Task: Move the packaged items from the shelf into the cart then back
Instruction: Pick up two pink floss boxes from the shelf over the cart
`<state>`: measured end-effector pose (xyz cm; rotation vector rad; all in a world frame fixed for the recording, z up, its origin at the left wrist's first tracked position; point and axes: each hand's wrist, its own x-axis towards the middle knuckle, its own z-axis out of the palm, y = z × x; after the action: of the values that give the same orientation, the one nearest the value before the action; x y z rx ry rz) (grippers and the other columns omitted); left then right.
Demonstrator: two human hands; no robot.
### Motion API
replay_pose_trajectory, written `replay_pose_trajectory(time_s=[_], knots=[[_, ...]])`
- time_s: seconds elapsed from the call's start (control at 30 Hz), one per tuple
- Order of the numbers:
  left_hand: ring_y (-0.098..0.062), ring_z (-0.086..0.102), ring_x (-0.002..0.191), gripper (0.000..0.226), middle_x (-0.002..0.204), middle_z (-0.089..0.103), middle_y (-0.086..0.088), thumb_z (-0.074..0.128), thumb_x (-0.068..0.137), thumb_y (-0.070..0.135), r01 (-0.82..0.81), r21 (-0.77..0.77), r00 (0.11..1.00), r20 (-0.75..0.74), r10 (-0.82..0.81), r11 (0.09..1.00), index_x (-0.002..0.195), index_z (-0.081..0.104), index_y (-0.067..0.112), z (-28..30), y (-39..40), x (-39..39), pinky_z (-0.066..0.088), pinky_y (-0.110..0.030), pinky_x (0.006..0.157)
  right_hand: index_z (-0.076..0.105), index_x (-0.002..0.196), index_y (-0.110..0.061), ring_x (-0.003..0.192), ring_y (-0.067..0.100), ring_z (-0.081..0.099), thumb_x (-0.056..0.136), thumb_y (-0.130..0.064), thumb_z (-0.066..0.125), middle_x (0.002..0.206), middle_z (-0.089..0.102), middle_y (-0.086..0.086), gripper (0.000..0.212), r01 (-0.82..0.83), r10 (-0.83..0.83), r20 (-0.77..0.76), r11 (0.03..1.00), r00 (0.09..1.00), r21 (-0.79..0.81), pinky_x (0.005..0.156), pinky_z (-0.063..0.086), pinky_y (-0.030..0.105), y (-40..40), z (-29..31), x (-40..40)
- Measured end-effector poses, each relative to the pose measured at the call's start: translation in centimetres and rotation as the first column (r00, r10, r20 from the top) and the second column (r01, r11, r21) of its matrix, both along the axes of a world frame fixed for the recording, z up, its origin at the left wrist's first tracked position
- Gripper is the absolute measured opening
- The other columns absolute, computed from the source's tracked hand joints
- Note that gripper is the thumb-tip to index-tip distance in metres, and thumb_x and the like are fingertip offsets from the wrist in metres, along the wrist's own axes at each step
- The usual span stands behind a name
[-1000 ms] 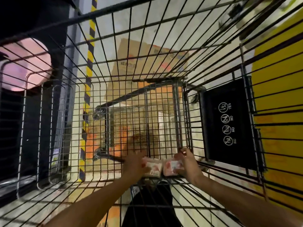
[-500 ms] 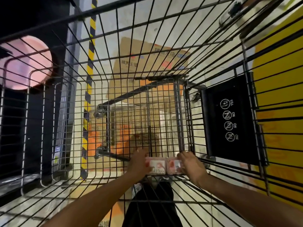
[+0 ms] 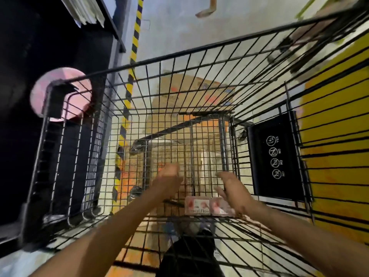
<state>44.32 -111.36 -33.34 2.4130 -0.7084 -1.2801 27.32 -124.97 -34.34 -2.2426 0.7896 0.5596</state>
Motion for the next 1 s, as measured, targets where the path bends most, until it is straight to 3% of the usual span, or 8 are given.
replay_pose_trajectory(time_s=[0.07,0.2,0.3,0.4,0.67,0.73,0.83,1.0], knots=[[-0.008,0.049,0.086,0.020,0.101,0.052,0.004,0.046,0.098,0.017,-0.005,-0.090,0.996,0.090,0.013,0.996,0.116,0.051,0.013,3.4,0.5,0.9,0.050,-0.026,0.080,0.045,0.132,-0.011,0.121,0.021,0.052,0.095,-0.023,0.053,0.133,0.051,0.010,0.039,0.010,-0.010,0.097,1.000,0.995,-0.005,0.104,0.045,0.033,0.5,3.2,2.3],[-0.020,0.044,0.126,0.039,0.134,0.050,-0.005,0.044,0.100,0.027,0.015,-0.221,0.967,0.250,0.042,0.975,0.135,0.044,0.011,10.5,2.9,1.6,0.033,-0.032,0.110,0.040,0.139,-0.015,0.131,0.018,0.041,0.098,-0.028,0.048,0.140,0.046,0.006,0.043,-0.033,0.040,0.272,0.999,0.961,-0.029,0.107,0.026,0.023,2.0,9.9,6.2],[-0.021,0.043,0.128,0.041,0.136,0.050,-0.009,0.046,0.100,0.026,-0.045,-0.344,0.917,0.358,0.176,0.938,0.136,0.045,0.006,15.8,5.1,1.1,0.023,-0.016,0.103,0.041,0.140,-0.013,0.132,0.017,0.039,0.099,-0.029,0.046,0.140,0.048,0.005,0.044,-0.059,0.069,0.414,0.998,0.908,-0.038,0.106,0.023,0.022,3.8,15.4,8.2],[-0.019,0.045,0.128,0.043,0.138,0.050,-0.008,0.045,0.099,0.028,-0.160,-0.433,0.834,0.422,0.357,0.887,0.136,0.046,0.006,20.8,8.2,-0.4,0.029,-0.023,0.109,0.041,0.141,-0.016,0.137,0.015,0.033,0.100,-0.031,0.042,0.145,0.042,0.001,0.043,-0.158,0.154,0.524,0.987,0.838,-0.036,0.108,0.017,0.020,6.2,20.4,8.7],[-0.006,0.044,0.127,0.050,0.140,0.047,0.008,0.037,0.095,0.046,-0.470,-0.659,0.404,0.432,0.807,0.588,0.137,0.047,0.020,30.4,17.9,-11.4,0.035,-0.029,0.108,0.040,0.142,-0.027,0.135,-0.006,0.018,0.100,-0.043,0.037,0.144,0.028,-0.020,0.045,-0.505,0.401,0.710,0.860,0.579,-0.074,0.111,0.006,0.010,14.7,29.6,5.1],[-0.010,0.046,0.126,0.050,0.142,0.043,0.014,0.038,0.094,0.046,-0.528,-0.672,0.307,0.419,0.855,0.519,0.139,0.045,0.025,31.6,20.1,-14.9,0.031,-0.017,0.108,0.042,0.139,-0.030,0.134,-0.015,0.016,0.099,-0.040,0.041,0.143,0.026,-0.026,0.041,-0.567,0.395,0.755,0.823,0.523,-0.037,0.112,0.005,0.007,17.0,31.1,3.3],[0.010,0.028,0.130,0.046,0.142,0.034,0.025,0.038,0.097,0.049,-0.584,-0.680,0.168,0.432,0.886,0.443,0.140,0.041,0.031,32.3,23.5,-20.4,0.014,0.004,0.100,0.042,0.136,-0.037,0.131,-0.024,0.013,0.099,-0.039,0.043,0.140,0.026,-0.035,0.037,-0.652,0.380,0.776,0.757,0.504,0.053,0.111,0.007,0.005,20.3,32.6,0.3],[0.013,0.021,0.135,0.047,0.141,0.028,0.034,0.035,0.093,0.053,-0.636,-0.681,-0.032,0.494,0.869,0.364,0.138,0.036,0.041,32.1,29.8,-29.2,0.023,-0.022,0.114,0.044,0.138,-0.033,0.137,-0.014,0.016,0.093,-0.042,0.037,0.145,0.030,-0.029,0.046,-0.799,0.475,0.783,0.599,0.401,0.045,0.107,0.006,0.001,25.8,33.3,-4.1]])
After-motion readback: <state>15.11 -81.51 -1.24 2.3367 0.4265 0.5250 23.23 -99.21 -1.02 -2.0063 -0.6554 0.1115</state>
